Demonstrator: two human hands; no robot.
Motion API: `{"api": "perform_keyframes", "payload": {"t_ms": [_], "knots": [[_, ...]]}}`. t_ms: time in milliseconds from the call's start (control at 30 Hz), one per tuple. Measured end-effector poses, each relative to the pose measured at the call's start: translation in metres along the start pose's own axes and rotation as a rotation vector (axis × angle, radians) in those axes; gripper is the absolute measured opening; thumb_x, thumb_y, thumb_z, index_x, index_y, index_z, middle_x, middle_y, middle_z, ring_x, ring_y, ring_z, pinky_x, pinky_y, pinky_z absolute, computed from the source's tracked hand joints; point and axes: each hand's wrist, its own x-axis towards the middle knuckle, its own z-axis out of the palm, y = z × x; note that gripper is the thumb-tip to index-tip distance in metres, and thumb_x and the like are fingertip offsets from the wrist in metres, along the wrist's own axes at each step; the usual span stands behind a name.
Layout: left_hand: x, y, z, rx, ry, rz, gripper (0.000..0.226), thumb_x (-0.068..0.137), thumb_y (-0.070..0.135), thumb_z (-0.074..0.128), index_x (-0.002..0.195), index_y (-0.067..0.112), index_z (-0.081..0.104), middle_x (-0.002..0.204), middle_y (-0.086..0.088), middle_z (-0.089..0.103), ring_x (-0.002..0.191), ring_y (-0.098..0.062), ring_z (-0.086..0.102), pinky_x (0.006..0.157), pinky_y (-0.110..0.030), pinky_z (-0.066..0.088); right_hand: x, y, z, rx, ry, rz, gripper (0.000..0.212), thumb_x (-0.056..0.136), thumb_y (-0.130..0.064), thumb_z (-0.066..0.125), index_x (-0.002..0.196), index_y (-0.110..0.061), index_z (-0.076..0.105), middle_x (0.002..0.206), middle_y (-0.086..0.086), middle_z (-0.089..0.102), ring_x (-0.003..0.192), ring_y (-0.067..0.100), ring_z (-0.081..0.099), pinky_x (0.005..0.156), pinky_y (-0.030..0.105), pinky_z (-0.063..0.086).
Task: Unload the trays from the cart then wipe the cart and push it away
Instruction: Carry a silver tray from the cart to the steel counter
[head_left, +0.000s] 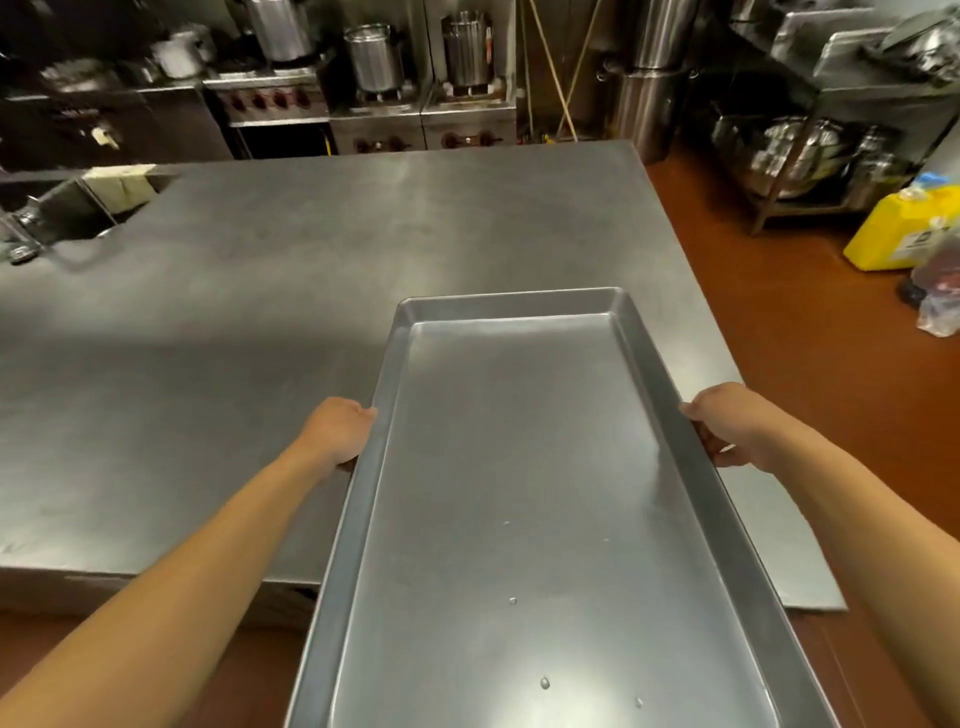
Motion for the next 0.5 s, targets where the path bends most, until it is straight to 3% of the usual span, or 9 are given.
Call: {"api": "perform_keyframes", "payload": {"t_ms": [167,267,500], "knots": [[0.029,0.01,0.009,0.093,0.022,0.017,0.049,0.102,0.021,0.052,0.054,0.011,0.045,0.063,-0.022,0.053,0.074,-0.036,0.056,0.067,-0.039,0.041,0.025,-0.009,0.011,-0.01,0.024,0.014,0.027,0.106,-0.021,0.052,0.089,-0.001,0.058,0.075,0.013,0.058,0.061,0.026,0.056,0.048,0.028,0.049],[0.052,0.012,0.019,0.162,0.015,0.011,0.043,0.101,0.022,0.051,0.06,0.01,0.049,0.062,-0.012,0.054,0.072,-0.033,0.055,0.065,-0.036,0.037,0.043,-0.009,0.018,-0.03,0.029,0.037,0.027,0.106,-0.02,0.053,0.092,0.001,0.06,0.078,0.016,0.06,0.063,0.028,0.06,0.051,0.032,0.053],[0.097,0.01,0.047,0.221,-0.034,0.048,0.041,0.102,0.019,0.049,0.063,0.007,0.049,0.074,-0.021,0.061,0.076,-0.036,0.056,0.065,-0.033,0.035,0.087,-0.005,0.033,-0.088,0.056,0.025,0.036,0.106,-0.022,0.051,0.107,0.012,0.062,0.08,0.018,0.058,0.067,0.031,0.06,0.073,0.047,0.06]]}}
